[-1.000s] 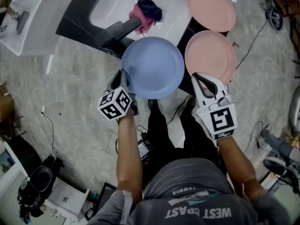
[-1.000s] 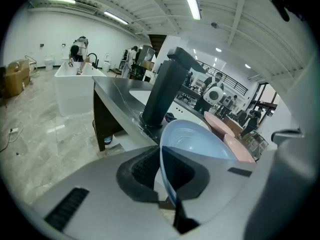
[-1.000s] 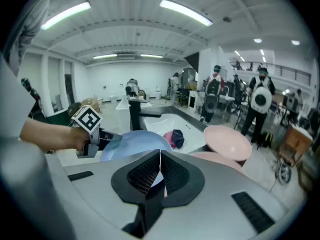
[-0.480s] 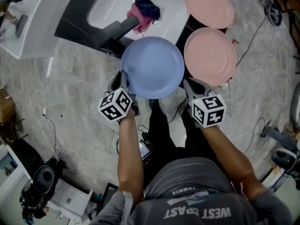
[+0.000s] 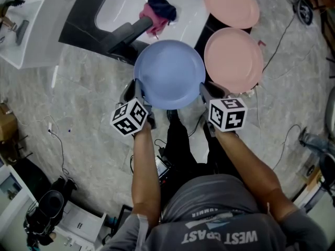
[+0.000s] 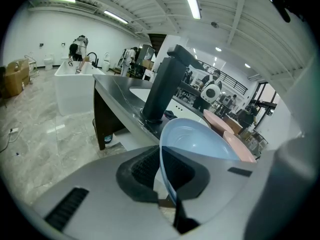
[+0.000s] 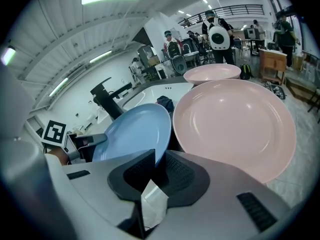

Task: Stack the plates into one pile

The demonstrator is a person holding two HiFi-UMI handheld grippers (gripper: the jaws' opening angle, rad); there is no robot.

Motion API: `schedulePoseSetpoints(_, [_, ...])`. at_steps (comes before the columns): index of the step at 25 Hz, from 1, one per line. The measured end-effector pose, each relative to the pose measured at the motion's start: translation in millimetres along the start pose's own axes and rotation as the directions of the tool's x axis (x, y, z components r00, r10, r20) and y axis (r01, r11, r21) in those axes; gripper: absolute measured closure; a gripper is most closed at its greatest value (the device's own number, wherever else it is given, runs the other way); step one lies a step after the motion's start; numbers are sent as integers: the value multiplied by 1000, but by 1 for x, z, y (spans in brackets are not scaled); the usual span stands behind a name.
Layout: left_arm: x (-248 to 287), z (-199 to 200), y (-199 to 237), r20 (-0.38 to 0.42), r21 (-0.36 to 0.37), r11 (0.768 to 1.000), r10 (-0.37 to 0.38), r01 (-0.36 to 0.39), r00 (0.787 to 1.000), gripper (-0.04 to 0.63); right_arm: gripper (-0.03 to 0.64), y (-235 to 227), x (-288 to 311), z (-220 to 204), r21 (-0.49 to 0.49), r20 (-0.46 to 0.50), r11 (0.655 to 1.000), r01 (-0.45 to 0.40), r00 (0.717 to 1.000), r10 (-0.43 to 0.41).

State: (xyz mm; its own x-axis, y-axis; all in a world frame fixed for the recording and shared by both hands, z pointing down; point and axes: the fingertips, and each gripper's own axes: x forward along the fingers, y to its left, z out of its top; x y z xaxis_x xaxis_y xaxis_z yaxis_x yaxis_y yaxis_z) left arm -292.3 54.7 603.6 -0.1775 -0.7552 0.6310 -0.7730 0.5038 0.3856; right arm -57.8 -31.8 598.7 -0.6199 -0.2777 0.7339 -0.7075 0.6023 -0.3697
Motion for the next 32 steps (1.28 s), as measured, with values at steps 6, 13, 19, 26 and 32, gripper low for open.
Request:
schedulePoseSetpoints(6, [-1, -2, -3, -9, 109, 993, 45, -43, 999, 574, 540, -1, 4, 4, -27, 15, 999, 41, 999, -41])
schedulePoseSetpoints(13, [-9, -4, -8, -16, 134, 989, 57, -54, 998, 570, 552, -1, -2, 1, -11, 11, 999, 44, 999, -44])
schedulePoseSetpoints(19, [-19, -3, -8, -12, 126, 990, 65, -63, 998, 571, 552, 8, -16, 6, -28, 39, 999, 28, 999, -26])
schedulePoseSetpoints(26, [-23, 3, -27, -3, 129, 991, 45, -44, 999, 568, 552, 2, -34, 22, -35, 84, 999, 36, 996, -33])
schedulePoseSetpoints(32, [-15, 10, -62, -1, 142, 990, -2, 2, 1000, 568, 552, -21, -56, 38, -21, 127, 998, 66, 990, -63])
